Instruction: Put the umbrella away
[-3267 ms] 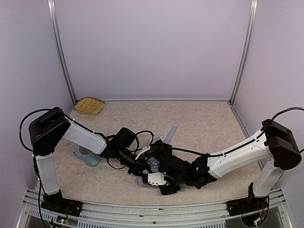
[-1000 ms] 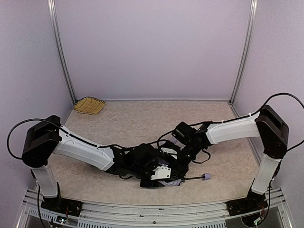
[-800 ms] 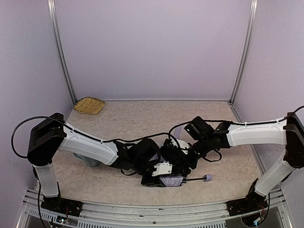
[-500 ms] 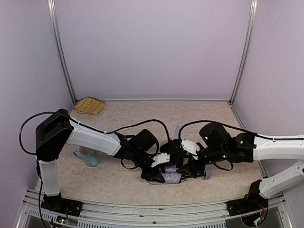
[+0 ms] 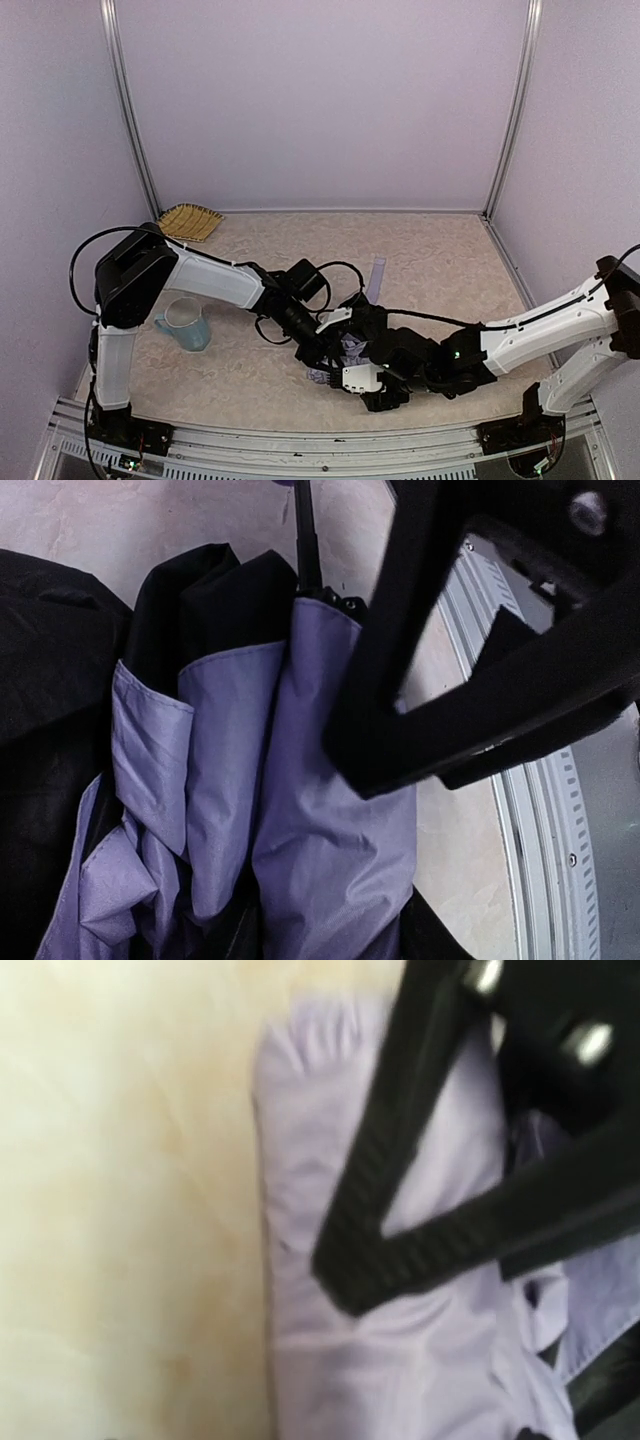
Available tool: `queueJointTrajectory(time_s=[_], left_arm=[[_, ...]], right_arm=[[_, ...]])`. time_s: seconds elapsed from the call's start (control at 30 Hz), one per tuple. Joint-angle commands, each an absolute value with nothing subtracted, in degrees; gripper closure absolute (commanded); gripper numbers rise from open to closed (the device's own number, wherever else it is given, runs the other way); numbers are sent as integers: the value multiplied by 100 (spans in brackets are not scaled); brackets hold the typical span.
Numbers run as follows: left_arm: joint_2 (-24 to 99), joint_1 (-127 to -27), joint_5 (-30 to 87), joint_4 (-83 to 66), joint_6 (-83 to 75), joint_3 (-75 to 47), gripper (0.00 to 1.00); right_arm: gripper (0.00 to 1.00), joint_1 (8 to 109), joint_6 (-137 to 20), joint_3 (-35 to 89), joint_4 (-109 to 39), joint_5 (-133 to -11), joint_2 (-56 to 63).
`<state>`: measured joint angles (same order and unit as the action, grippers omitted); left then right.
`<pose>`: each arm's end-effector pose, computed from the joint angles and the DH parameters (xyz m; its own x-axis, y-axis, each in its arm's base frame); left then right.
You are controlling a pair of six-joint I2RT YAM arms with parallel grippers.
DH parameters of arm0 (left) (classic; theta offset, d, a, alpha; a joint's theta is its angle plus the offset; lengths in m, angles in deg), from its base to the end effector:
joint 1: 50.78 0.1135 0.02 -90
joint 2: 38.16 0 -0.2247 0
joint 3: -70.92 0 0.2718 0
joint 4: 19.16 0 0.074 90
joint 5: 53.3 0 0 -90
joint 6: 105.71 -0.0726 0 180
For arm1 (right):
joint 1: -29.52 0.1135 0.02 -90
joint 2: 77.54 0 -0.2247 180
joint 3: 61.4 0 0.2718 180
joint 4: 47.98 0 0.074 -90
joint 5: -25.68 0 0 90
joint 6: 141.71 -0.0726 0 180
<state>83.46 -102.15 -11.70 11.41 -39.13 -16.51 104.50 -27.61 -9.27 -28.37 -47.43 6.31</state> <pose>0.2165 -0.3579 0.0416 -0.2329 0.7141 -0.6601 0.8830 -0.1291 -0.4512 0.1025 0.3005 0.0820 0.1735 -0.8612 -0.4777 -0.8833 0.0785 -0.4622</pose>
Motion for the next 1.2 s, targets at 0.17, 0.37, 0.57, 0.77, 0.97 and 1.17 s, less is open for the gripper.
queueJointTrajectory(time_s=[0.17, 0.37, 0.57, 0.77, 0.97, 1.17], left_arm=[[9143, -10007, -17, 2429, -3725, -1397, 64], [9174, -10000, -101, 2461, -3745, -1416, 64], [8769, -9927, -138, 1856, -3339, -1214, 52], [6783, -9710, -235, -1211, -2351, 450, 39], [4585, -9826, 285, -3973, -1999, 2585, 30], [3321, -11216, 2356, -4327, -3822, 3864, 35]], right_arm=[[22, 10089, -2142, -736, -3086, -4299, 1272], [40, 10088, -2194, -492, -2866, -4571, 1825], [78, 10084, -2600, -63, -2400, -5101, 2043], [90, 9957, -3074, -166, -2130, -6203, 1807], [95, 9857, -3613, -166, -1786, -7517, 2006], [95, 9303, -3755, 33, -1293, -9205, 2516]])
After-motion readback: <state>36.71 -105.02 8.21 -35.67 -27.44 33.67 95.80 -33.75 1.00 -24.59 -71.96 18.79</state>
